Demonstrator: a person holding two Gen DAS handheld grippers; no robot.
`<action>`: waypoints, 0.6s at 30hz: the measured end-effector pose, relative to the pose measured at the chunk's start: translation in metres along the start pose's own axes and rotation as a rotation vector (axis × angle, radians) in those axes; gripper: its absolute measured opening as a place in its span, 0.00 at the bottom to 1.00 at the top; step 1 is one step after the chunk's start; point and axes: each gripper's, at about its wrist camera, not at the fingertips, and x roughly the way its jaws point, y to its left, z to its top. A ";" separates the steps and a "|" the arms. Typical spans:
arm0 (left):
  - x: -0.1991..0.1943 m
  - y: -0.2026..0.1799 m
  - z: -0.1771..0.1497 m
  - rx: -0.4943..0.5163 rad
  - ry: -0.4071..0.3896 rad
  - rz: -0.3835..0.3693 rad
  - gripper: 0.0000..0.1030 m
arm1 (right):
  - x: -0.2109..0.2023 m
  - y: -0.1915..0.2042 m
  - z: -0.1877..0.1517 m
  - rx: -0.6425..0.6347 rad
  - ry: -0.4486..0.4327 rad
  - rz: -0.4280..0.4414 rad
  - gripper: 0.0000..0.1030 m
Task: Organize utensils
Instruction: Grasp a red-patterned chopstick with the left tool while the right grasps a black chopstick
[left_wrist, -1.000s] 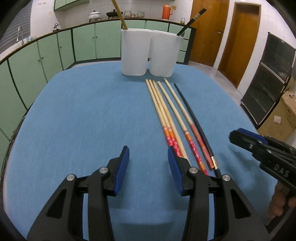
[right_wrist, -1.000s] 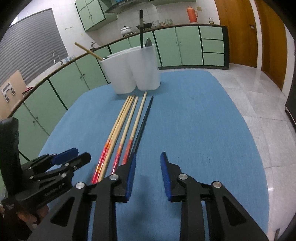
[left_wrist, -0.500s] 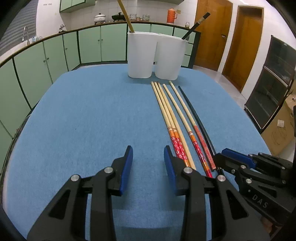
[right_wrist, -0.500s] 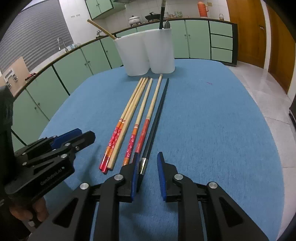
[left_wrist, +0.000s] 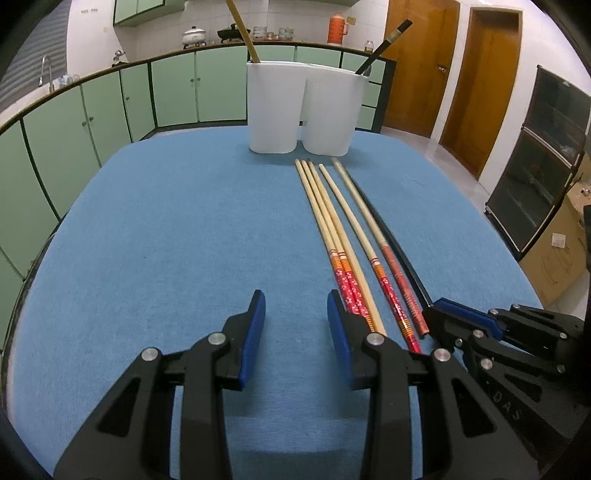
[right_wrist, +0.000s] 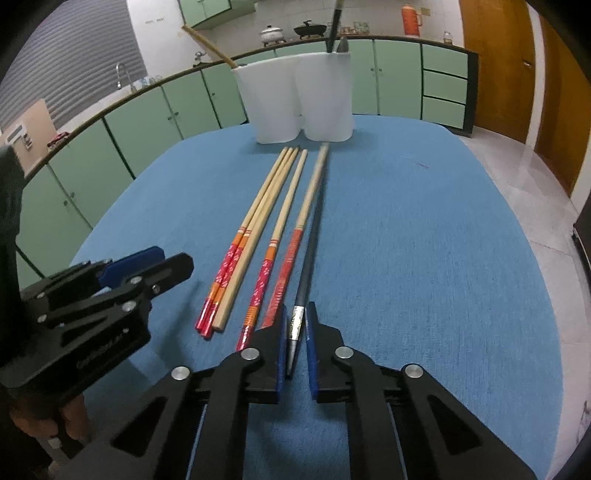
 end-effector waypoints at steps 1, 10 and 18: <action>0.001 -0.001 0.000 0.001 0.002 -0.002 0.33 | -0.001 -0.002 0.000 0.010 -0.004 -0.009 0.07; 0.011 -0.011 0.004 0.020 0.029 -0.034 0.33 | -0.005 -0.021 -0.001 0.065 -0.017 -0.048 0.07; 0.021 -0.015 0.006 0.028 0.074 -0.018 0.32 | -0.006 -0.027 0.000 0.087 -0.025 -0.056 0.07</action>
